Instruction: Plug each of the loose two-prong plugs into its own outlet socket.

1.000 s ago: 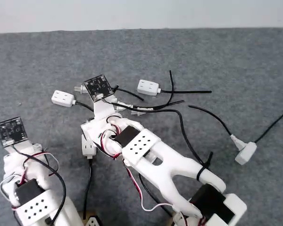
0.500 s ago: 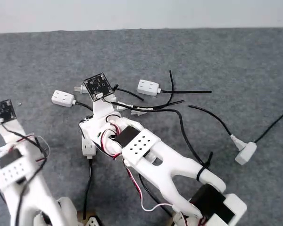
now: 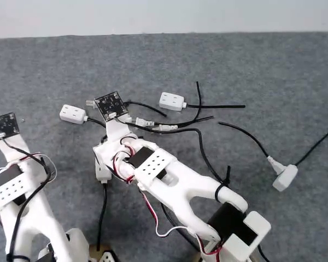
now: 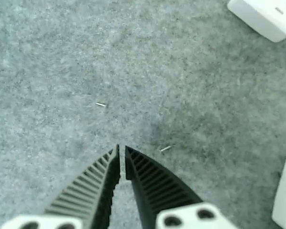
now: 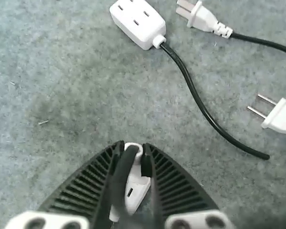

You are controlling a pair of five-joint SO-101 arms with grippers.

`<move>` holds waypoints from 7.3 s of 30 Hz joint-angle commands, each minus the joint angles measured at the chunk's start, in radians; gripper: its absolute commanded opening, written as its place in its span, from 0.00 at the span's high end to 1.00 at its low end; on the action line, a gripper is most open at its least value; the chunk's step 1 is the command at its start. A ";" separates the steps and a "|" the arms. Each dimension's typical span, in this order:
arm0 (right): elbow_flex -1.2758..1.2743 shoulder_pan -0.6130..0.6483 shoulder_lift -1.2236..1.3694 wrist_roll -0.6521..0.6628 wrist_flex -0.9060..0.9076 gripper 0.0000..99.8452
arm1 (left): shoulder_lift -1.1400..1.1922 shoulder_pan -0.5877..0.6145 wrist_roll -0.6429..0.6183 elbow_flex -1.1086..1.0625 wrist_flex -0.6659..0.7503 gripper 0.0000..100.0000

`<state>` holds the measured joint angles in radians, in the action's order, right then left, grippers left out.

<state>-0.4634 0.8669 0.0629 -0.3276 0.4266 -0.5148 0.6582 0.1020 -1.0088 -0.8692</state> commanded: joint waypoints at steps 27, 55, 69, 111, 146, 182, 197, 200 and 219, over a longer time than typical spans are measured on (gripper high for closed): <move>0.083 -0.027 0.050 0.021 -0.093 0.99 | 0.002 -0.018 0.046 0.039 0.025 0.99; 0.049 -0.028 0.056 0.069 -0.051 0.99 | -0.003 -0.014 0.064 0.030 0.025 0.99; -0.015 -0.030 0.047 0.107 -0.139 0.99 | 0.003 -0.014 0.068 0.030 0.025 0.99; -0.388 0.027 -0.151 0.414 -0.294 0.99 | 0.003 -0.014 0.069 0.030 0.025 0.99; -0.012 0.042 0.067 0.244 0.024 0.99 | 0.003 -0.014 0.069 0.030 0.025 0.99; 0.057 0.171 0.004 0.137 0.220 0.77 | 0.003 -0.011 0.061 0.024 0.066 0.99; 0.057 0.252 0.002 0.098 0.245 0.77 | 0.003 -0.011 0.061 0.025 0.066 0.99; 0.061 0.216 0.067 0.101 0.193 0.77 | 0.003 -0.011 0.061 0.025 0.066 0.99; 0.244 0.004 0.119 0.210 0.458 0.99 | 0.003 0.005 0.061 0.024 0.066 0.99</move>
<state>-0.2900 0.9298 0.2302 -0.1250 0.8255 -0.5132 0.6582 0.1634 -1.0104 -0.8263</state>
